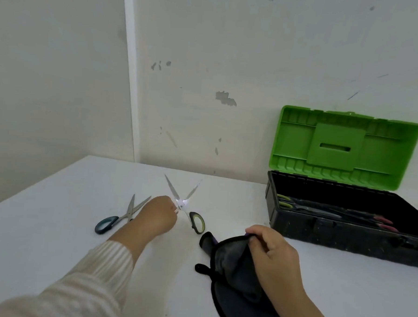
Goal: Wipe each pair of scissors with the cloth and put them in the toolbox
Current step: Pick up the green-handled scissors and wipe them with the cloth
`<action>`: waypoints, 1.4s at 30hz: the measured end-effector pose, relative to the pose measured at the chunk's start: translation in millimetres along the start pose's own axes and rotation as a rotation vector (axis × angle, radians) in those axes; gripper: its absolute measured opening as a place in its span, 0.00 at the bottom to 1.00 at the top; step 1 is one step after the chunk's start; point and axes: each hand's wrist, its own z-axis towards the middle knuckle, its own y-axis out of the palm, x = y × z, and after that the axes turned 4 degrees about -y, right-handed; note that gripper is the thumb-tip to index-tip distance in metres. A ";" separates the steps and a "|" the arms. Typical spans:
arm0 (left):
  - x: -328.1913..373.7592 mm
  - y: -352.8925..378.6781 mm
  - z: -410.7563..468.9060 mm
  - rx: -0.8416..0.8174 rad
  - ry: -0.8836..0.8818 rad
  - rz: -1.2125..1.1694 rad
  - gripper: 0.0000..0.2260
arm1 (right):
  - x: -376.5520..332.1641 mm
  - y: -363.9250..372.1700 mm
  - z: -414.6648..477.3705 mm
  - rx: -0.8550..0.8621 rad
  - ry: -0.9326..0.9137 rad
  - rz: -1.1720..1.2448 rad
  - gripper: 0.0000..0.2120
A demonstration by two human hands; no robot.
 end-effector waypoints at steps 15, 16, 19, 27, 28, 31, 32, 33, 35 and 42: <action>-7.0 16.6 -82.4 -0.356 0.134 -0.594 0.10 | -26.7 -7.0 2.3 0.102 -0.007 0.213 0.19; -4.5 20.4 -85.1 -0.353 0.144 -0.585 0.11 | -30.9 -0.7 -1.3 0.045 -0.077 0.119 0.17; 1.2 29.5 -92.8 -0.328 0.179 -0.561 0.12 | -35.2 19.1 -9.6 -0.089 -0.317 -0.128 0.09; 0.7 34.5 -94.2 -0.305 0.206 -0.520 0.11 | -29.7 22.0 -4.1 -0.105 -0.228 -0.132 0.06; 0.8 34.2 -94.5 -0.303 0.207 -0.516 0.12 | -26.1 21.7 -1.7 -0.059 -0.219 -0.143 0.06; 1.4 32.5 -95.5 -0.312 0.204 -0.522 0.13 | -26.8 18.1 0.5 -0.037 -0.128 -0.058 0.06; 1.4 32.5 -95.5 -0.311 0.199 -0.530 0.13 | -29.3 20.4 -3.1 -0.084 -0.144 -0.053 0.07; 1.4 32.3 -95.4 -0.308 0.196 -0.533 0.13 | -29.3 23.6 -7.1 -0.118 -0.159 -0.051 0.07; 1.5 32.2 -95.6 -0.311 0.203 -0.519 0.13 | -27.0 23.5 -5.1 -0.089 -0.124 -0.040 0.07; 2.3 29.8 -97.4 -0.360 0.223 -0.494 0.13 | -23.2 18.8 -6.4 -0.052 -0.126 -0.091 0.06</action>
